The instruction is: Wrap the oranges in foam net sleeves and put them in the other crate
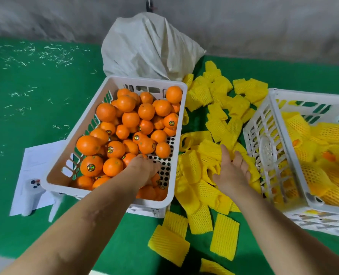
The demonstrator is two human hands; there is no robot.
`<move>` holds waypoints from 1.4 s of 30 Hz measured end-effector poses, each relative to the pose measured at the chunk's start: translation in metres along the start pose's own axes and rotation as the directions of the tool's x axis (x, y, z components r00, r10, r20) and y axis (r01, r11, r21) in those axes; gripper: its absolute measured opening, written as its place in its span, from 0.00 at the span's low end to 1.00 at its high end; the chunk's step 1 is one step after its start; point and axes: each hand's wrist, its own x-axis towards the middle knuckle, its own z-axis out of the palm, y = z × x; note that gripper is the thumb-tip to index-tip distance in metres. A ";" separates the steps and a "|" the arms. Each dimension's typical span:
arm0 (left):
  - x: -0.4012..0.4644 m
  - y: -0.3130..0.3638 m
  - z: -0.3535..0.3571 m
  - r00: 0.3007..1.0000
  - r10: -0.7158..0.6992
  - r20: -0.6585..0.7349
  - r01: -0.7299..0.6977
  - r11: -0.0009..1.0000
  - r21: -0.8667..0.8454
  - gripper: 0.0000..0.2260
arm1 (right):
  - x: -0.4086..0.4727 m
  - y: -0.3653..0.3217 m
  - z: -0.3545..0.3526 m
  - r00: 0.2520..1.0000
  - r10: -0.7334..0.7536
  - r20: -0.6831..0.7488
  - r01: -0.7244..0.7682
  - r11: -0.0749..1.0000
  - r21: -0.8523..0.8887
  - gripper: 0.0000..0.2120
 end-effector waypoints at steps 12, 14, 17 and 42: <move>-0.074 0.007 -0.040 0.717 -0.473 -0.513 -0.489 0.183 -0.853 0.21 | -0.016 0.047 -0.010 0.918 0.168 -0.360 0.203 0.580 0.789 0.26; -0.097 0.031 -0.054 0.648 -0.543 -0.534 -0.689 -0.121 -0.714 0.13 | -0.020 0.040 -0.020 0.909 0.213 -0.359 0.241 0.433 0.868 0.22; -0.109 0.072 -0.059 0.745 -0.432 -0.509 -0.664 -0.411 -0.624 0.21 | -0.029 0.024 -0.032 0.905 0.233 -0.355 0.289 0.277 0.917 0.11; -0.100 0.095 -0.045 0.832 0.064 -0.552 -0.338 -0.729 -0.595 0.42 | -0.079 -0.032 -0.067 0.961 -0.161 -0.226 0.273 0.397 0.876 0.08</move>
